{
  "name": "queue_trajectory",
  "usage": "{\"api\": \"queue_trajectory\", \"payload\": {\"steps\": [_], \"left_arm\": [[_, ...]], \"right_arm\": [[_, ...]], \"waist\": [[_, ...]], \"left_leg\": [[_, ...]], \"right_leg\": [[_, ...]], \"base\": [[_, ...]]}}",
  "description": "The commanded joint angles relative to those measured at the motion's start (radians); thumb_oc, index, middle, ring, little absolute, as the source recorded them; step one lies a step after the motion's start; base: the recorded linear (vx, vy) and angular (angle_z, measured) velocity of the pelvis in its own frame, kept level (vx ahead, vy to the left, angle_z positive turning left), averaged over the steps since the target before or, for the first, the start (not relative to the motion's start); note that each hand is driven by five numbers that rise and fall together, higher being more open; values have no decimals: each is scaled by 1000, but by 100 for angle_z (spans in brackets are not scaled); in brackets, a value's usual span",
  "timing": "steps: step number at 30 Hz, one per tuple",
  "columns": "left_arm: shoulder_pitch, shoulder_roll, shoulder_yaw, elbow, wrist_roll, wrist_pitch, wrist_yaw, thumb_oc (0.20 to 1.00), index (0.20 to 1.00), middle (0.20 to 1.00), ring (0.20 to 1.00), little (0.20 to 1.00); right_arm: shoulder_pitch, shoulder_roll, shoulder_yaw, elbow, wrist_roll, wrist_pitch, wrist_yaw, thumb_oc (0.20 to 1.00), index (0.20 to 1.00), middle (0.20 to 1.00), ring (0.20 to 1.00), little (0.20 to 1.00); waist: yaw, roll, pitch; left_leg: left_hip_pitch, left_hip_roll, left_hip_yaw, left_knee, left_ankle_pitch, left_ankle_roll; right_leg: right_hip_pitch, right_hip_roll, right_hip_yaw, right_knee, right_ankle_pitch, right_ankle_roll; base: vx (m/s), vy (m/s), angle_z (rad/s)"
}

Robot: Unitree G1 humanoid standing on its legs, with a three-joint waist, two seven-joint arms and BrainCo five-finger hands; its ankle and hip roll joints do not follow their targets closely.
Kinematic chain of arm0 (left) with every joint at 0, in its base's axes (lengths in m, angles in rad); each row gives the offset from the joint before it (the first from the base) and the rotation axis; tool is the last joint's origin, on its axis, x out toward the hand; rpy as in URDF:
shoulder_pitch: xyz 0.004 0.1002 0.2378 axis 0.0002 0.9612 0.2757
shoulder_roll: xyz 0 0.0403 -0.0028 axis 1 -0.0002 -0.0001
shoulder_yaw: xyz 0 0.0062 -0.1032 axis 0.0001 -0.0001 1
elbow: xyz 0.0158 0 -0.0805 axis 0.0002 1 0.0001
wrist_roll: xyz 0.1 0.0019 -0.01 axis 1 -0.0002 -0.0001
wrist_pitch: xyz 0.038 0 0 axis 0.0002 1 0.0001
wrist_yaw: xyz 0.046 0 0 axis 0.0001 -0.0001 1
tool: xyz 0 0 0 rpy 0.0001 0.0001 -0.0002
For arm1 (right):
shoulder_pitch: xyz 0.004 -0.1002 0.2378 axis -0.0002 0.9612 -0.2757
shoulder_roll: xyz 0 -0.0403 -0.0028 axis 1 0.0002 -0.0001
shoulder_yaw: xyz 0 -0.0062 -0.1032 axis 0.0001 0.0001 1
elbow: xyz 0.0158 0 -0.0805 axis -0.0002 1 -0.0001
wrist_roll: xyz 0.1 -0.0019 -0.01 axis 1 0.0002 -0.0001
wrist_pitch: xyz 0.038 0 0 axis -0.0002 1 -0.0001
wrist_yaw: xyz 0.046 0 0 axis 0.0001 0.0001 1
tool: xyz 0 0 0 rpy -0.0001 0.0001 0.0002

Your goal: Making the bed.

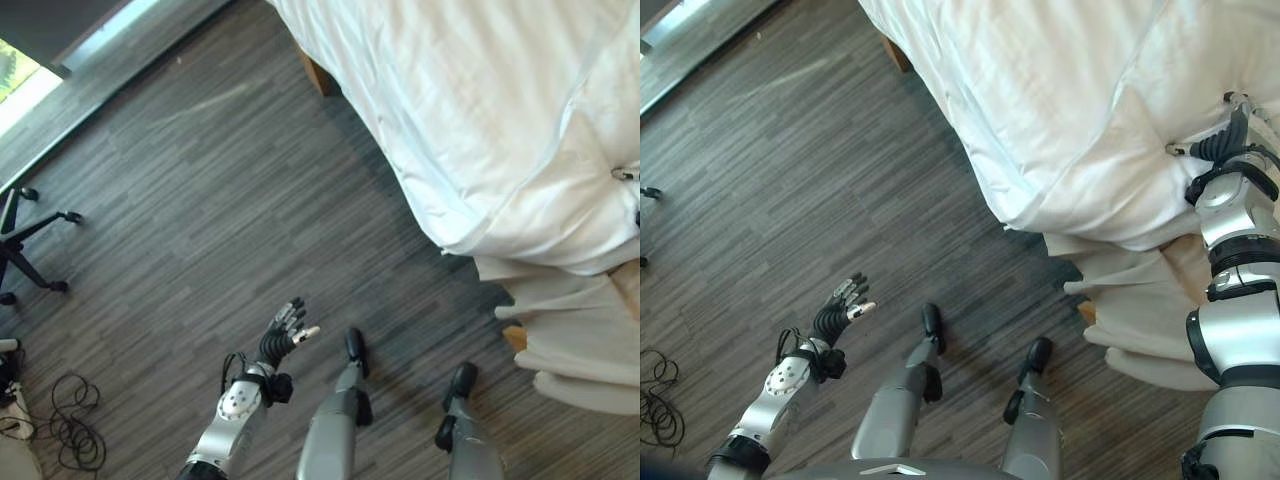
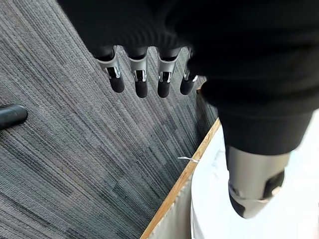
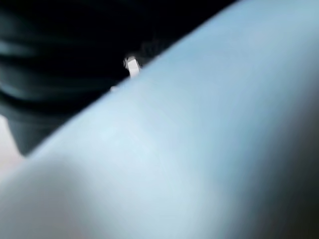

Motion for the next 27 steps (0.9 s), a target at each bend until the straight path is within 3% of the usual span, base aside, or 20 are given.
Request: {"api": "queue_trajectory", "payload": {"steps": [1,3,5,8,10,11,12,17,21,22,24,26,27], "left_arm": [[-56,-2,21,-32,-6,-47,8,1000,1000,1000,1000,1000],[-53,-9,23,-32,-4,-46,7,1000,1000,1000,1000,1000],[-33,-36,46,-37,10,-27,2,1000,1000,1000,1000,1000],[-17,-41,50,-39,19,-14,0,1000,1000,1000,1000,1000],[-6,-49,56,-43,38,1,-6,1000,1000,1000,1000,1000],[-1,-56,56,-35,63,13,-11,1000,1000,1000,1000,1000],[-1,-54,54,-36,64,13,-11,1000,1000,1000,1000,1000],[5,-61,52,-21,114,37,-15,1000,1000,1000,1000,1000],[10,-60,50,-32,121,40,-10,1000,1000,1000,1000,1000],[13,-66,44,-32,124,41,-3,1000,1000,1000,1000,1000],[13,-71,31,-24,122,39,-3,1000,1000,1000,1000,1000],[6,-80,13,-3,122,35,-3,1000,1000,1000,1000,1000],[-6,-86,-5,9,118,32,2,1000,1000,1000,1000,1000]], "right_arm": [[-52,-55,49,-41,9,0,-2,200,200,200,200,200],[0,-51,19,-86,1,1,-11,200,200,200,200,200],[244,-32,-119,-401,-70,9,-48,200,200,200,200,200],[415,-3,-222,-538,-133,22,-49,200,200,200,200,200],[584,39,-309,-668,-191,24,-29,200,200,200,200,200],[706,105,-374,-745,-210,19,-19,200,200,200,200,200],[715,107,-381,-751,-212,21,-17,200,200,200,200,200],[992,291,-411,-775,-292,30,33,200,200,200,200,200],[1097,368,-403,-751,-301,25,51,200,200,200,200,200],[1180,427,-390,-686,-277,17,67,200,200,200,200,200],[1208,474,-370,-577,-242,12,70,200,200,200,200,200],[1215,534,-343,-398,-187,18,66,548,548,548,548,548],[1209,573,-327,-201,-149,37,59,1000,1000,1000,1000,1000]], "waist": [[-3,-57,58],[-9,-58,57],[-64,-63,36],[-80,-78,24],[-110,-94,13],[-137,-111,-1],[-134,-113,0],[-192,-147,-19],[-223,-162,-28],[-258,-168,-30],[-273,-169,-30],[-286,-168,-31],[-296,-162,-29]], "left_leg": [[72,131,-9,-19,21,-225],[88,127,-9,-19,13,-221],[165,101,-5,-19,-36,-196],[207,85,-3,-19,-59,-180],[255,71,5,-19,-84,-163],[297,61,14,-19,-105,-147],[296,60,14,-19,-101,-146],[405,41,47,-19,-143,-121],[457,40,73,-19,-157,-114],[497,36,94,-19,-174,-110],[519,34,104,-19,-181,-109],[533,32,113,-19,-184,-108],[544,29,118,-19,-188,-108]], "right_leg": [[40,-46,45,-129,39,60],[55,-53,45,-129,38,61],[112,-75,49,-129,39,62],[145,-86,48,-129,38,65],[180,-94,51,-129,40,67],[212,-94,60,-129,39,66],[211,-95,61,-129,43,65],[283,-93,92,-129,43,66],[310,-89,118,-129,44,65],[332,-85,138,-129,42,66],[342,-83,152,-129,43,65],[348,-83,160,-129,47,65],[351,-83,168,-129,50,65]], "base": [[25,61,-1],[23,60,0],[103,116,2],[79,46,10],[127,55,3],[84,49,-7],[88,47,-4],[88,29,-15],[50,32,-40],[49,50,-28],[48,41,-40],[27,28,-33],[15,24,-14]]}}
